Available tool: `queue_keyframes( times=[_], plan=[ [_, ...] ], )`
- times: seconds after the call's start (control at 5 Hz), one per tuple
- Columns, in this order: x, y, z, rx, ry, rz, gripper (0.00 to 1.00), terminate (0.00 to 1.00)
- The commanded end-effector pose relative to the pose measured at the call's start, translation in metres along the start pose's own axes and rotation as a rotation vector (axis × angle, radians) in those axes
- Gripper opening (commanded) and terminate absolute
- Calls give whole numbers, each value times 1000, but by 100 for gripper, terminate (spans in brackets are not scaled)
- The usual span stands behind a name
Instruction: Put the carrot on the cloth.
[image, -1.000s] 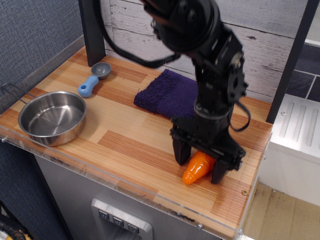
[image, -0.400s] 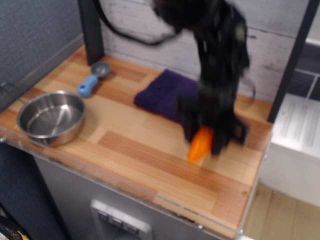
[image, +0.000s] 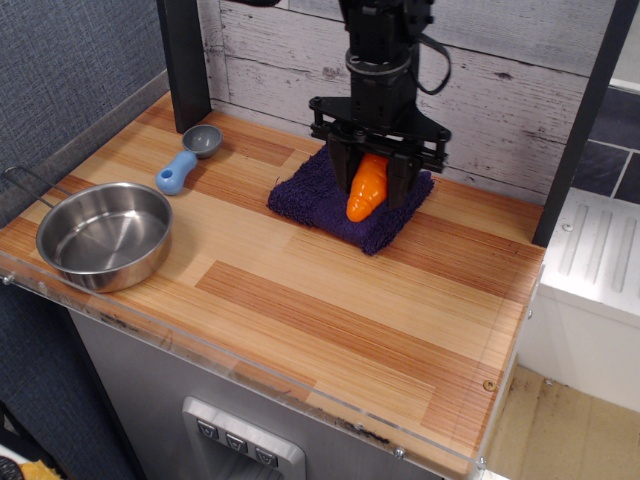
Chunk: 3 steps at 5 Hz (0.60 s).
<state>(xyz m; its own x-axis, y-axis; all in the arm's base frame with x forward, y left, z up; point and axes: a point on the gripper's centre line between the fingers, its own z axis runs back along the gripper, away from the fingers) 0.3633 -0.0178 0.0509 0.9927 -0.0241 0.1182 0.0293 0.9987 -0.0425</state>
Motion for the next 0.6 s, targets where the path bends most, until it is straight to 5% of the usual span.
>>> queue_keyframes(
  times=[0.0, 0.2, 0.4],
  plan=[
    [20, 30, -13, 34, 10, 31, 0, 0],
    [26, 36, -12, 45, 1, 40, 0, 0],
    [27, 39, -5, 53, 2, 50, 100, 0]
  ],
)
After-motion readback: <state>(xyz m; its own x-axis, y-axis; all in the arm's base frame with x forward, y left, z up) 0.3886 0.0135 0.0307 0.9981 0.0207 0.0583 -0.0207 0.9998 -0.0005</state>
